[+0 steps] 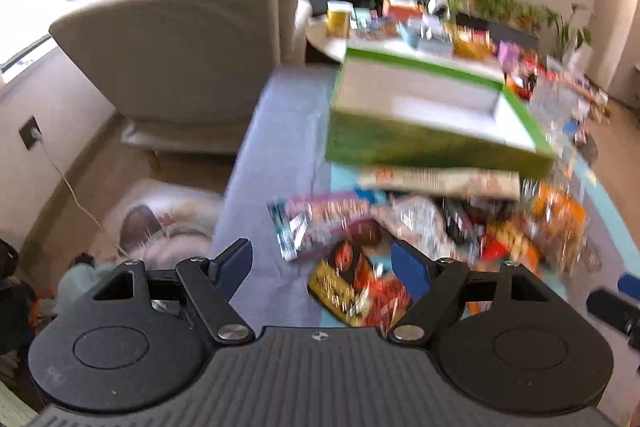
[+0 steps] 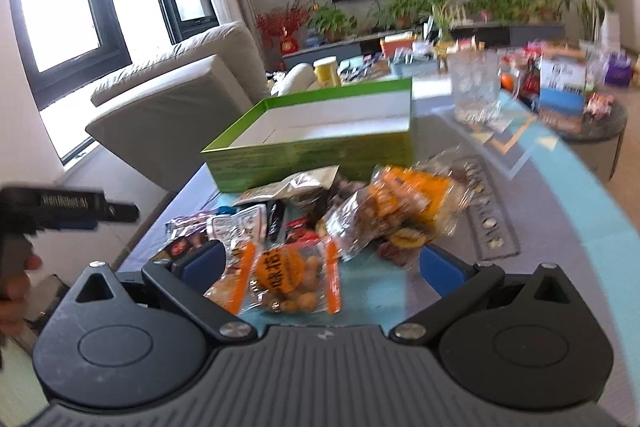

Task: Organize snacks
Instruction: 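Grasp the dark red-and-black snack packet with the left tool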

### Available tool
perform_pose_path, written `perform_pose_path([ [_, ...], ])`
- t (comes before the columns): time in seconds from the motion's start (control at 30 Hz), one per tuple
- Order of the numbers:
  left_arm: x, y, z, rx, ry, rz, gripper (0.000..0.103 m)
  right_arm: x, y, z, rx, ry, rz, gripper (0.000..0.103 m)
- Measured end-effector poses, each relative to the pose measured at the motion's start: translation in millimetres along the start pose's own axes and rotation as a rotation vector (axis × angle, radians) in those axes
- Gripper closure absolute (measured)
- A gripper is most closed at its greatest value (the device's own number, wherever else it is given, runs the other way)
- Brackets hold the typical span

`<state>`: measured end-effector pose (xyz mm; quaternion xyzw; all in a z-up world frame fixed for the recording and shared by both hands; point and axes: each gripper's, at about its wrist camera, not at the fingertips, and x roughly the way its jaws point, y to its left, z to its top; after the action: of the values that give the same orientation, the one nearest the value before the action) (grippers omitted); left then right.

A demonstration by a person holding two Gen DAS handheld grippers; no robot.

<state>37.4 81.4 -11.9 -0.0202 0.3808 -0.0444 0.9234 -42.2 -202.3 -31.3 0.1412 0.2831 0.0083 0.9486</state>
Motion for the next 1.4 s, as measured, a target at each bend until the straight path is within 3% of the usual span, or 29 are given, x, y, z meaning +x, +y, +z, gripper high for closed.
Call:
perform_pose_path([
  [0.23,35.0,4.5,-10.7,-0.016,0.091,0.008,0.029,8.9,3.0,-3.3,0.004,0.051,0.020,0.052],
  [0.63,58.7,12.4,-11.5,-0.043,0.115,-0.027,0.031,40.7,14.0,-8.0,-0.053,0.122,0.023,0.053],
  [0.7,58.7,10.7,-12.3,-0.036,0.102,-0.035,0.040,44.9,15.9,-7.9,-0.066,0.127,0.018,0.053],
  [0.77,57.9,9.5,-12.3,-0.024,0.086,-0.048,0.086,48.7,17.2,-8.2,-0.076,0.135,0.017,0.053],
  [0.83,57.7,10.7,-12.0,-0.039,0.089,-0.066,0.099,52.4,16.9,-8.5,-0.075,0.144,0.018,0.053],
  [1.17,27.9,6.2,-4.6,-0.040,-0.007,-0.153,0.102,61.6,22.2,-10.1,-0.079,0.169,0.026,0.053],
  [1.4,26.0,11.0,-12.2,-0.046,0.022,-0.168,0.102,57.9,21.4,-9.6,-0.077,0.164,0.026,0.053],
])
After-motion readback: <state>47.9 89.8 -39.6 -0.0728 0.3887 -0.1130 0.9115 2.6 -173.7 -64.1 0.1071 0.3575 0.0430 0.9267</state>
